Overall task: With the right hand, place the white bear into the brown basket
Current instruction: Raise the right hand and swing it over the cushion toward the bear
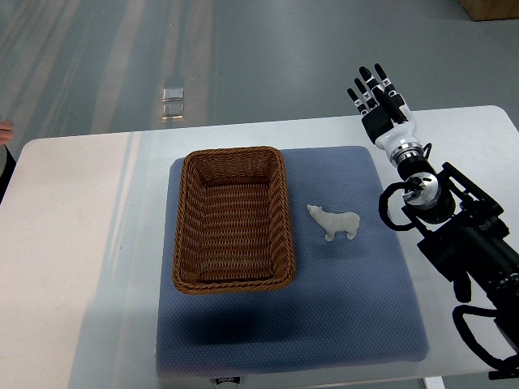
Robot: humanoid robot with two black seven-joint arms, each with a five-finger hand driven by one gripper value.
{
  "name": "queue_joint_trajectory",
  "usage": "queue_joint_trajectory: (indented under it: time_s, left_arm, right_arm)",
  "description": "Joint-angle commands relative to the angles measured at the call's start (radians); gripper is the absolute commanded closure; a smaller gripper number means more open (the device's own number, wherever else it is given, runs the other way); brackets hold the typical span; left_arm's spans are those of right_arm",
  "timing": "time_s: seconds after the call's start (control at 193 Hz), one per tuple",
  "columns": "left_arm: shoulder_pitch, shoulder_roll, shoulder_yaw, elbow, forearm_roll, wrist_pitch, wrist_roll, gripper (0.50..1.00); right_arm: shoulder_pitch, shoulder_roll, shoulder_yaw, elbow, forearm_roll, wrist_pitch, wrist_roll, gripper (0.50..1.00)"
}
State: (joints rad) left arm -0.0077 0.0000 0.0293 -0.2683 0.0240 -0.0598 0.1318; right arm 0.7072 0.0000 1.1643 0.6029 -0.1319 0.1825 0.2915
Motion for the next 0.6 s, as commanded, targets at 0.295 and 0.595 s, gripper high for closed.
queue_joint_trajectory:
  time_s: [0.295,0.595]
  left_arm:
    - [0.000,0.000,0.000,0.001,-0.001,0.000,0.000,0.500]
    - [0.000,0.000,0.001,0.001,0.001,0.000,0.000,0.500]
  right_arm:
    - [0.002,0.000,-0.006,0.003,-0.006,0.000,-0.005,0.574]
    - [0.075,-0.040,-0.161,0.020,-0.029,0.005,-0.074,0.574]
